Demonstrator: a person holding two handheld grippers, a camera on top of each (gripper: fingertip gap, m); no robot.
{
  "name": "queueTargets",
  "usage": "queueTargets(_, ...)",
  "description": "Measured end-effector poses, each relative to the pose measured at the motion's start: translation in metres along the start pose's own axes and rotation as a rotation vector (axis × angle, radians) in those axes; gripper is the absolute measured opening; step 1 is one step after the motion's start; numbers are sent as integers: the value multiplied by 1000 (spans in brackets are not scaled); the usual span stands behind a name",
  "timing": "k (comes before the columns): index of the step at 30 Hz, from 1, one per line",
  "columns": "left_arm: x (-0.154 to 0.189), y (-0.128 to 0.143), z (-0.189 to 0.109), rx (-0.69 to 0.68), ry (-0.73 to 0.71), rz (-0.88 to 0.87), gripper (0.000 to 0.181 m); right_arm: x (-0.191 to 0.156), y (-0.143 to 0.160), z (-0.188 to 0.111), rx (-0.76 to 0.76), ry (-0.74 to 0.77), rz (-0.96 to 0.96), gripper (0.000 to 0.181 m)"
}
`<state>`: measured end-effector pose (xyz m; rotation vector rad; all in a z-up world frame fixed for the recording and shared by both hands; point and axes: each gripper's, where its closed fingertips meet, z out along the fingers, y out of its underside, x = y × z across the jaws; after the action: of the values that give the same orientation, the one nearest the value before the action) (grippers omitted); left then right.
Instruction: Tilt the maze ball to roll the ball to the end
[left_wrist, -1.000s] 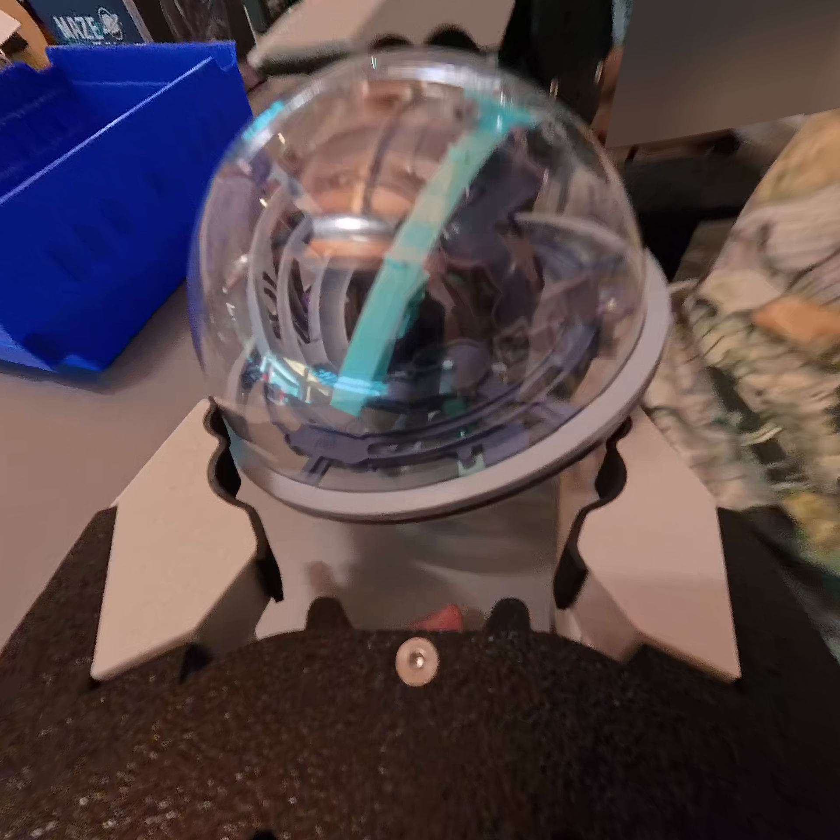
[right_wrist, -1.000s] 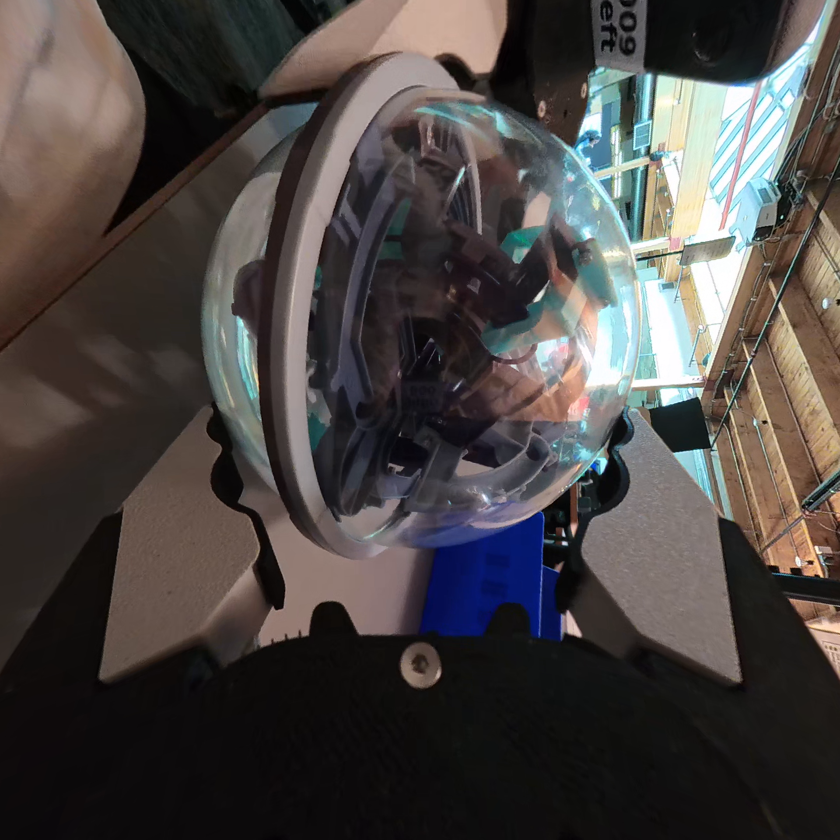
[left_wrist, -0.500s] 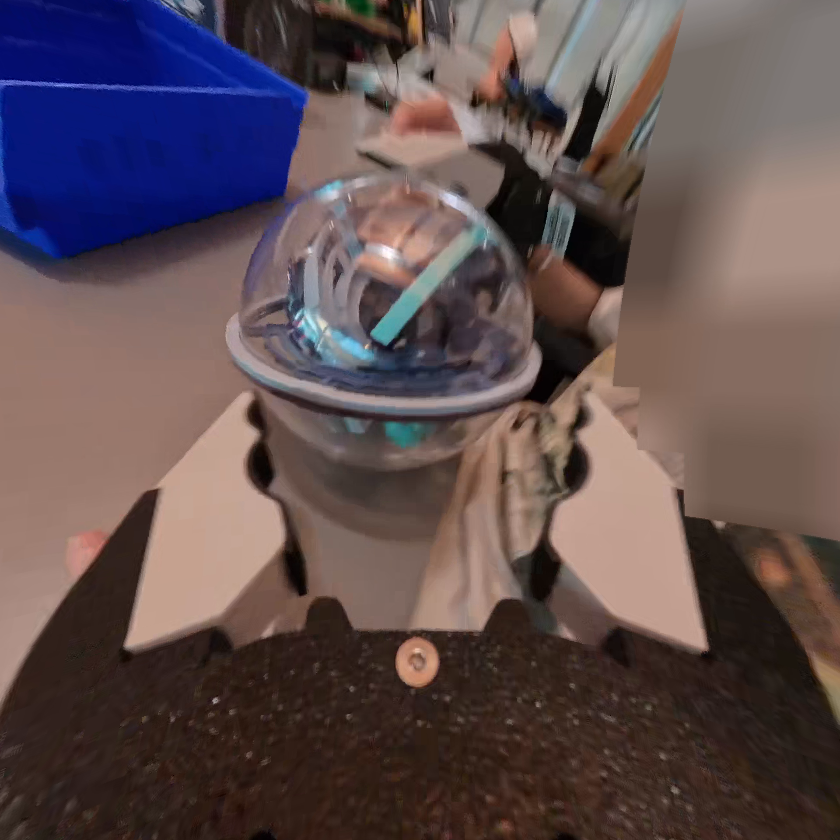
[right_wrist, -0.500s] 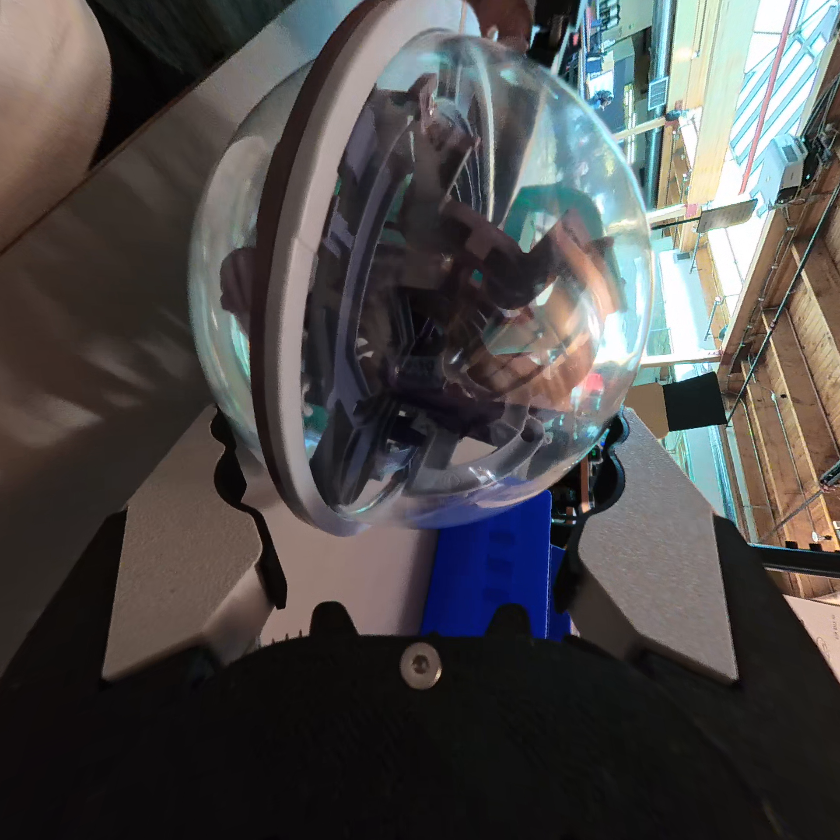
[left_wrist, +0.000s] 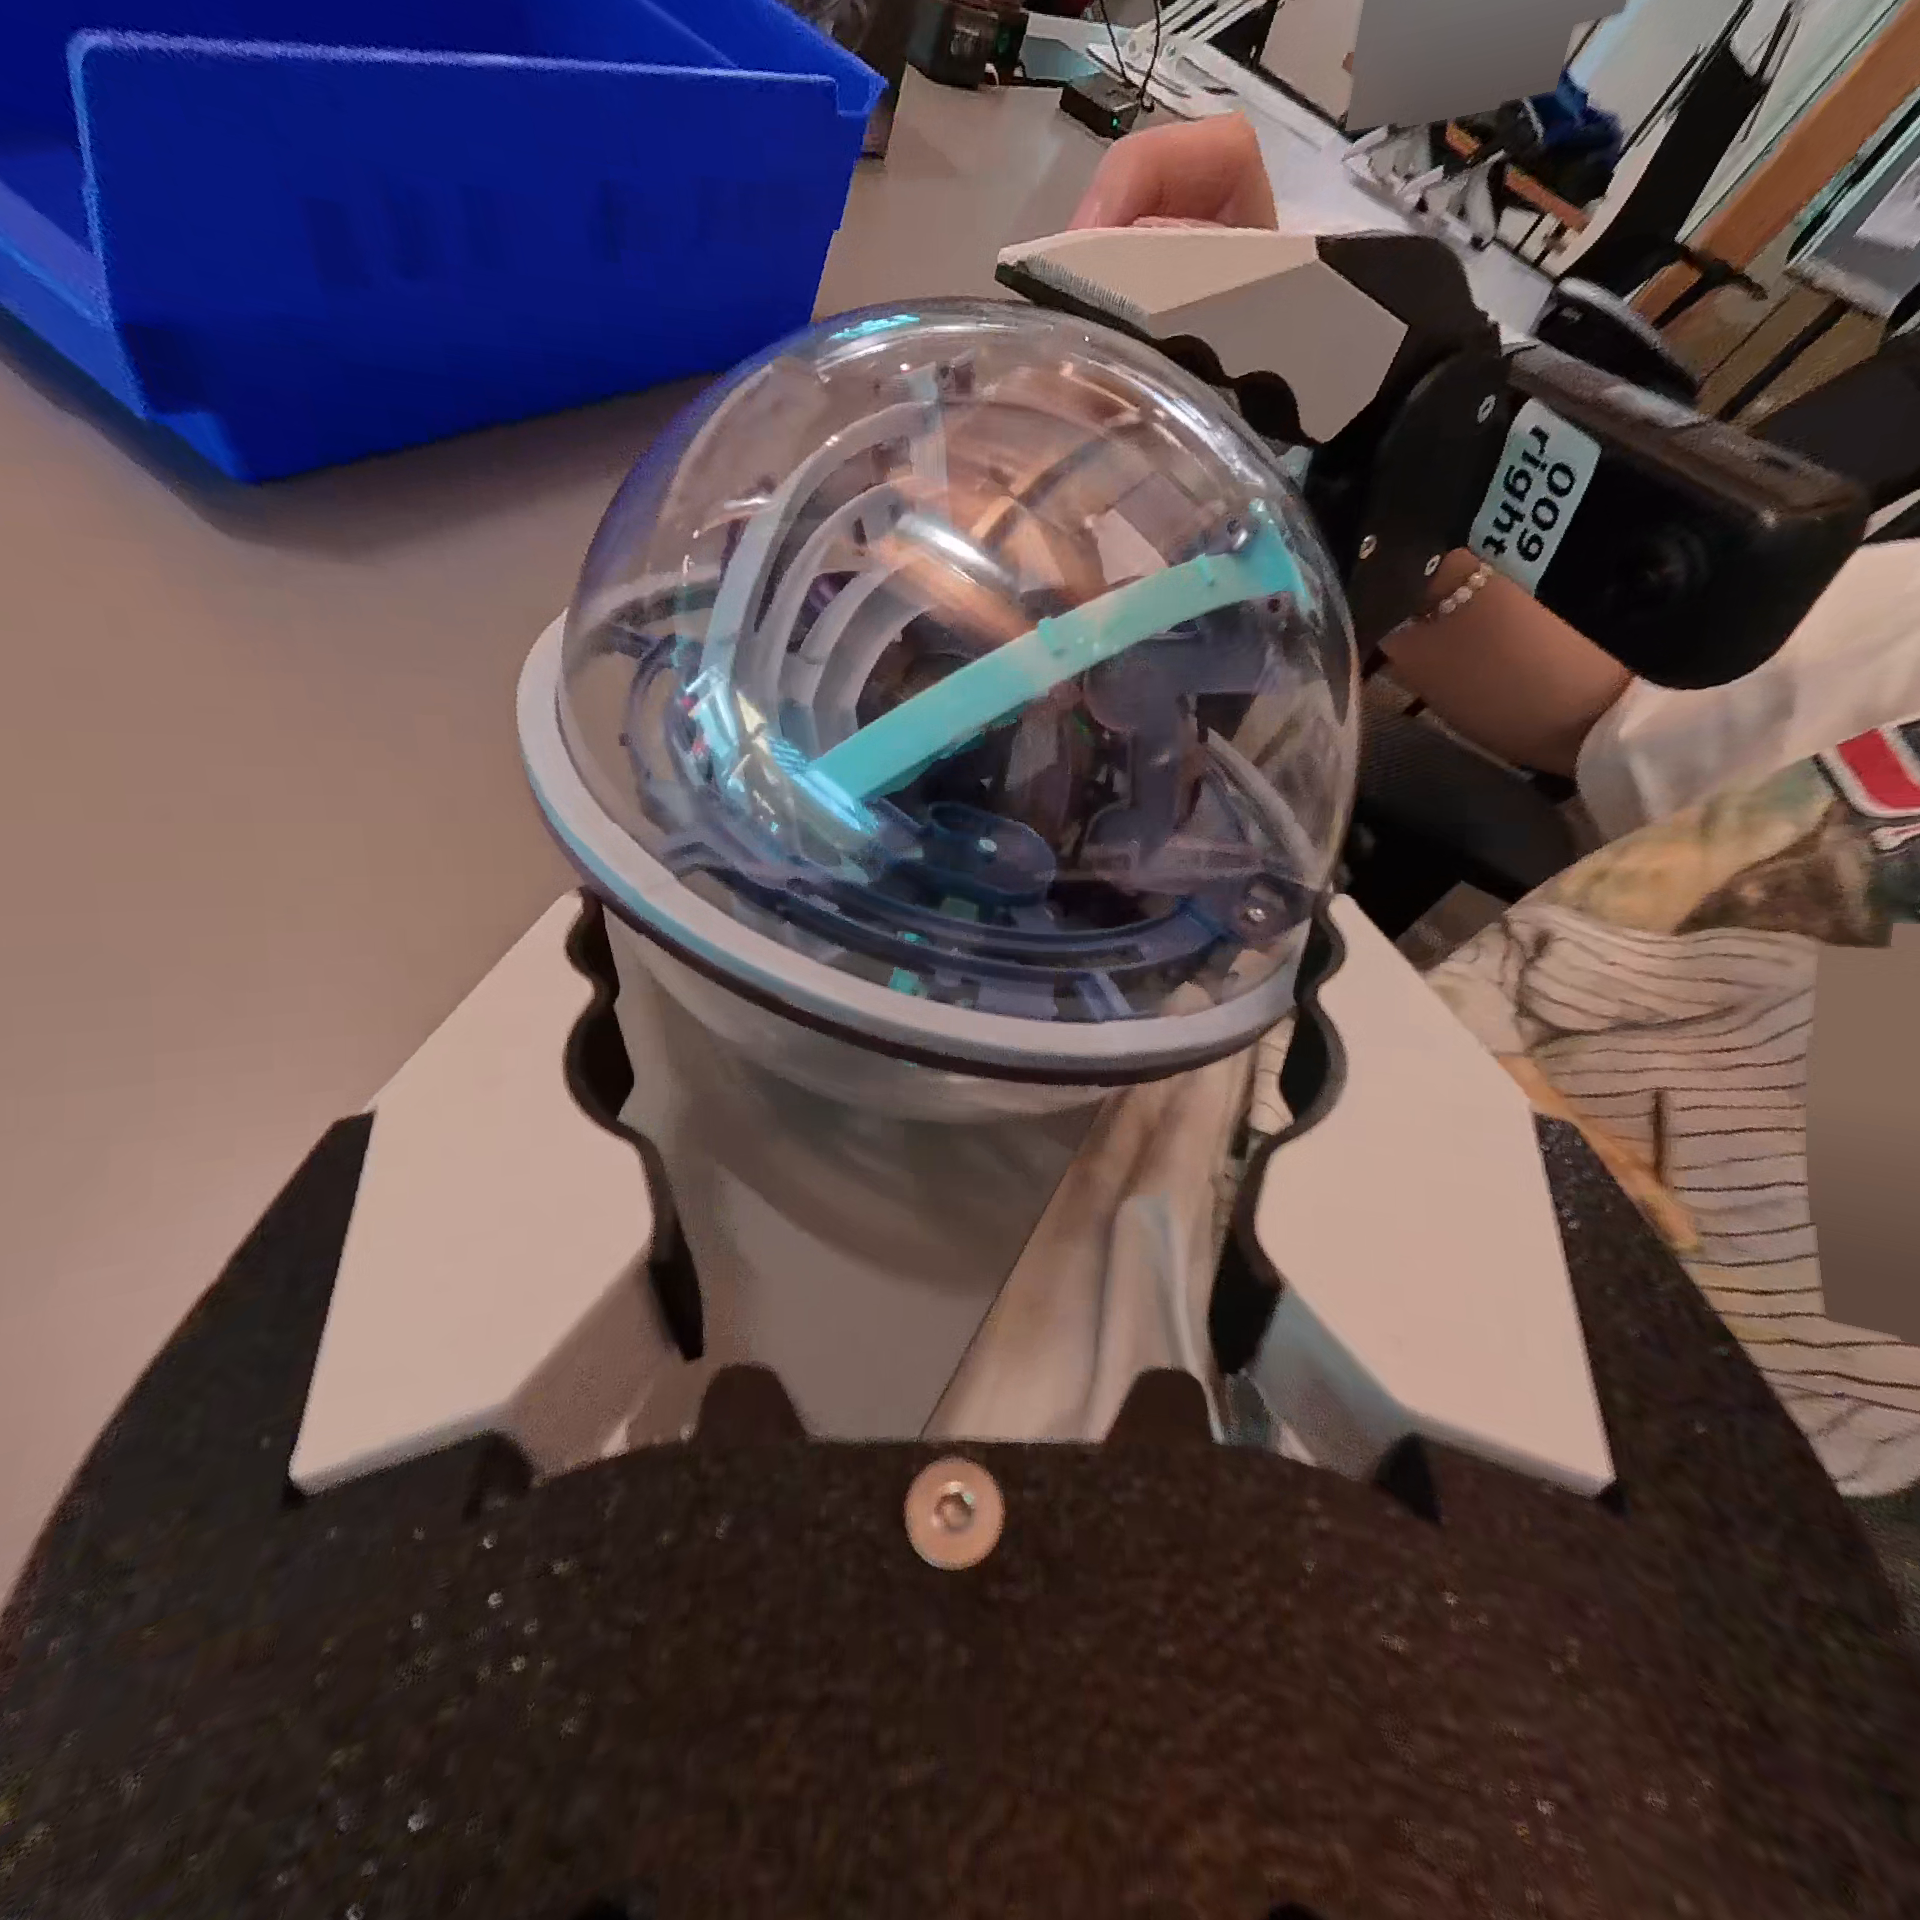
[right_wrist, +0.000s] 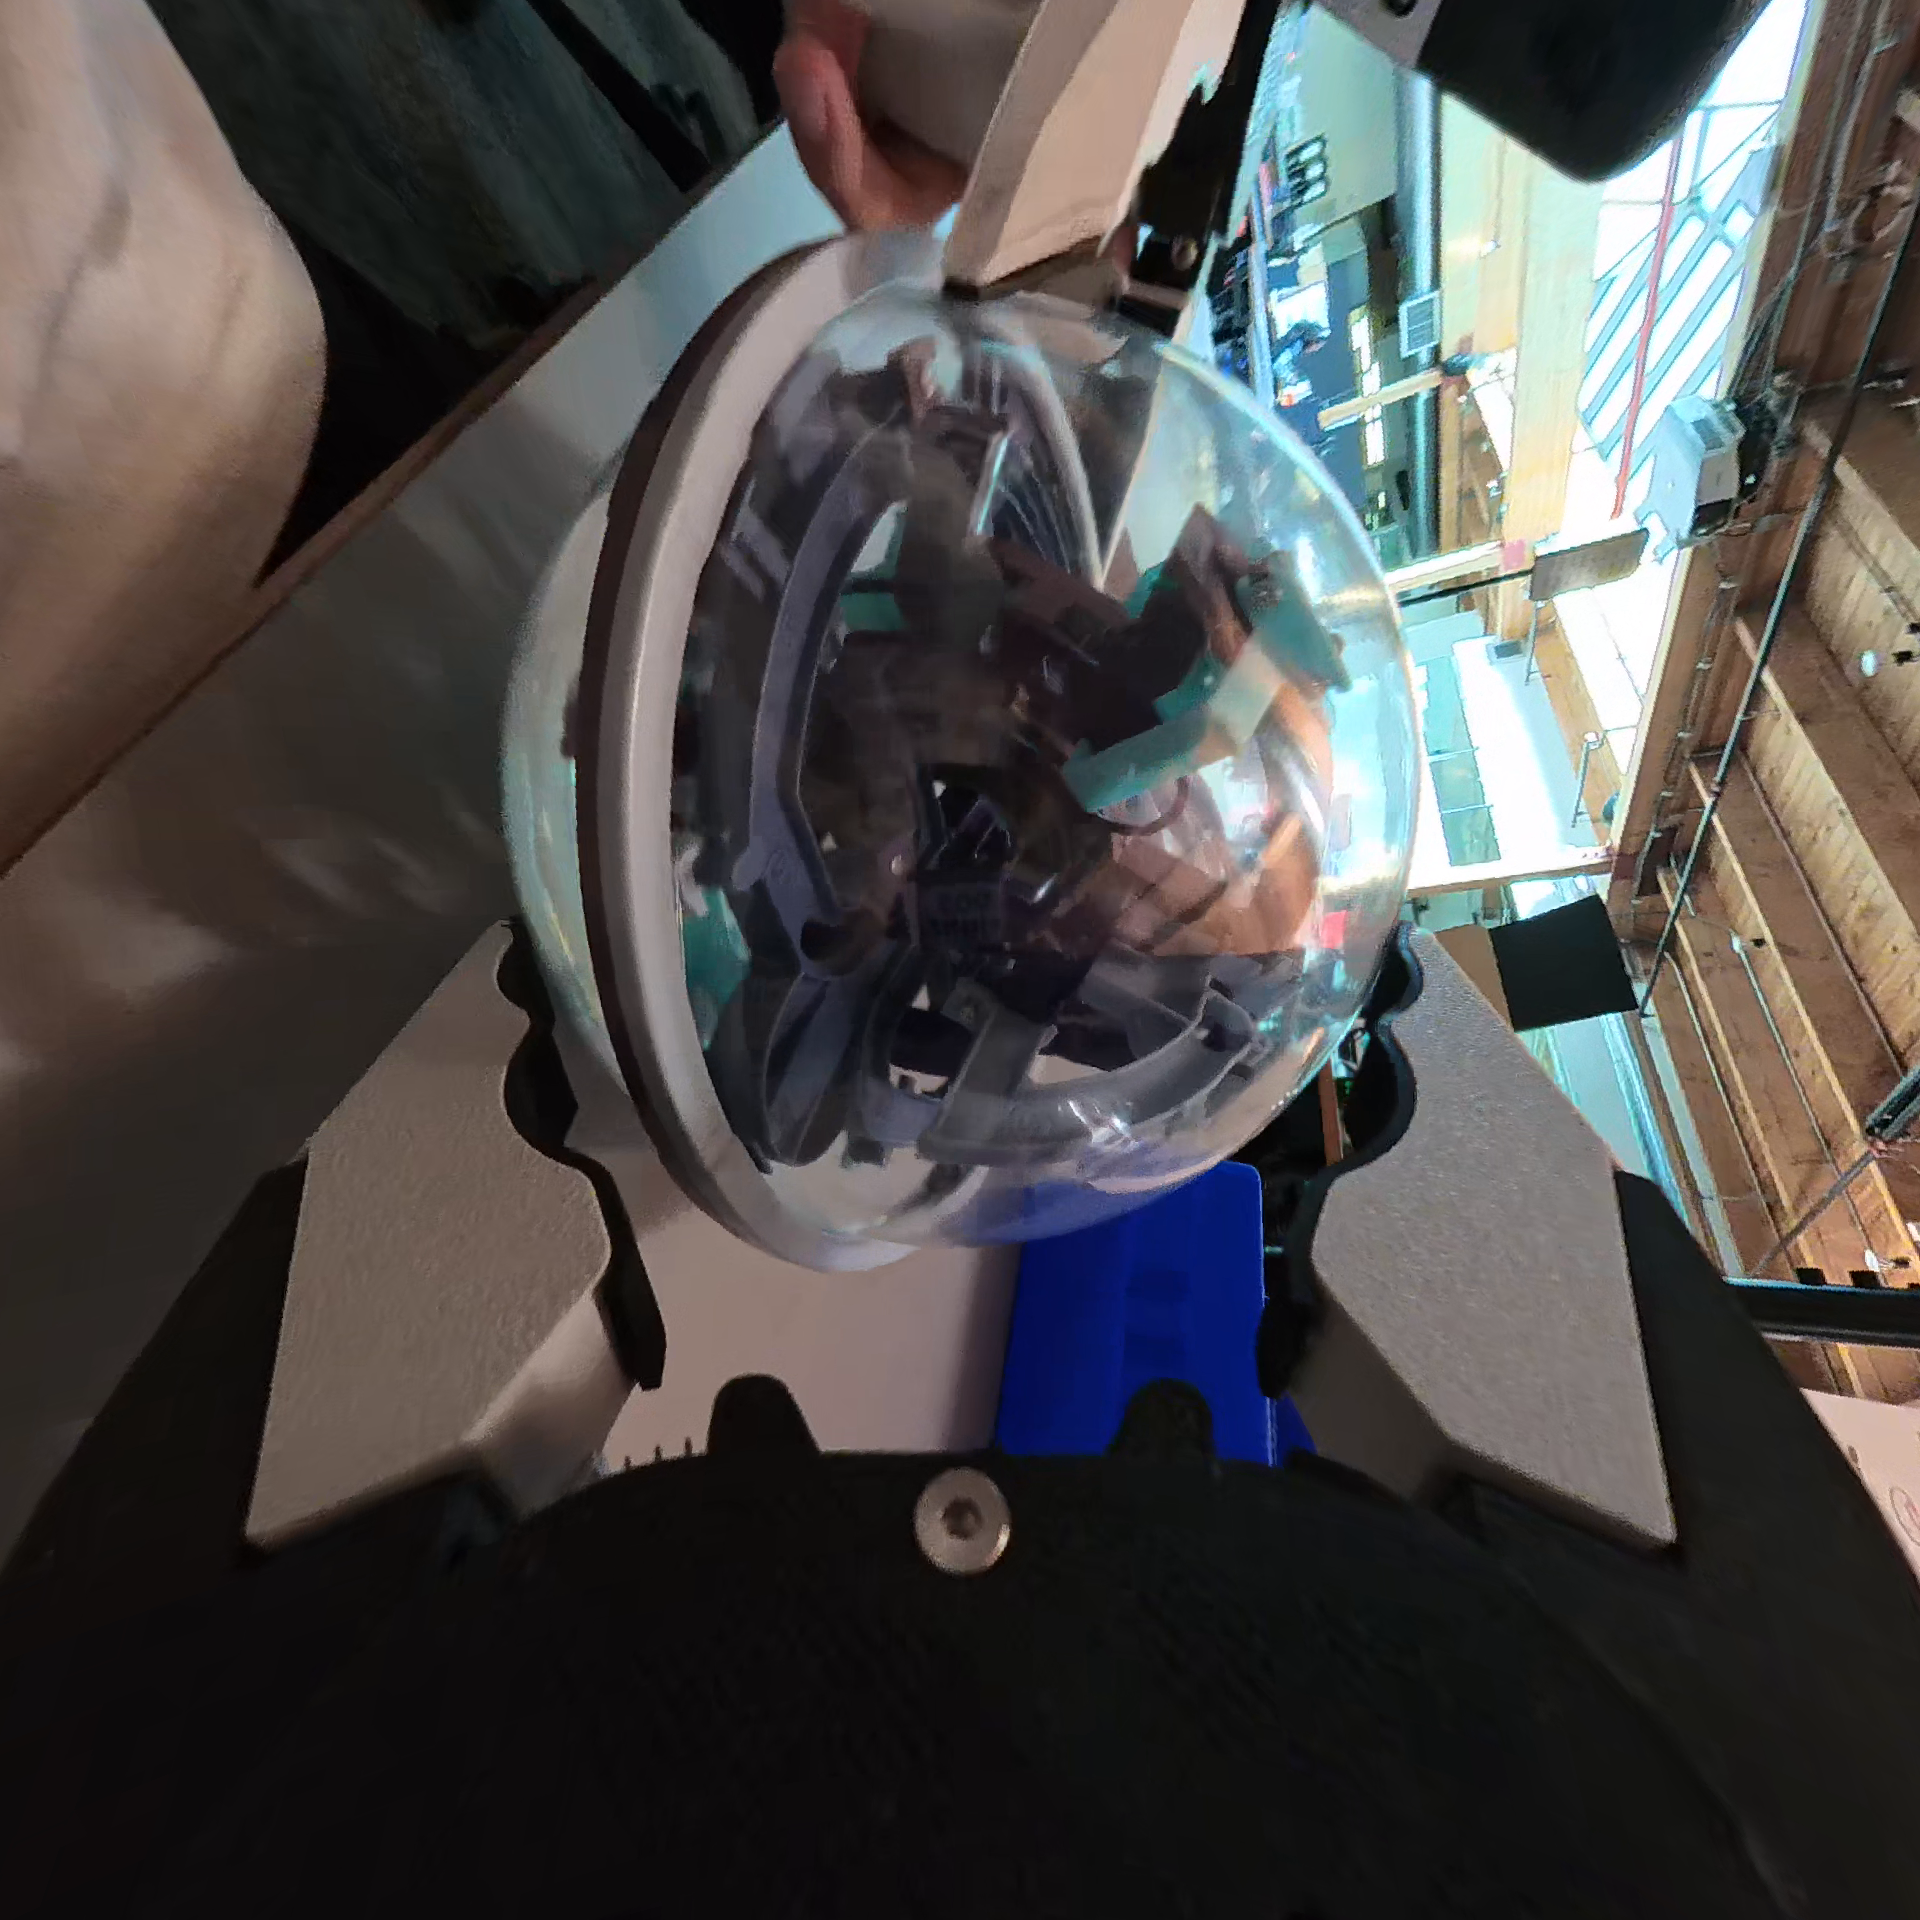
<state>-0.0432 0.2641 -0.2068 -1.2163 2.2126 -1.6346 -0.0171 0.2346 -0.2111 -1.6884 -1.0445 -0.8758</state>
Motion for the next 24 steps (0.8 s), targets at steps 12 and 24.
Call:
queueTargets(12, 7, 8, 18, -14, -67, 125, 126, -3, -8, -14, 21, 62, -31, 151)
queueTargets(24, 0, 1, 26, 28, -142, 269, 126, -7, 0, -24, 2, 65, -52, 153)
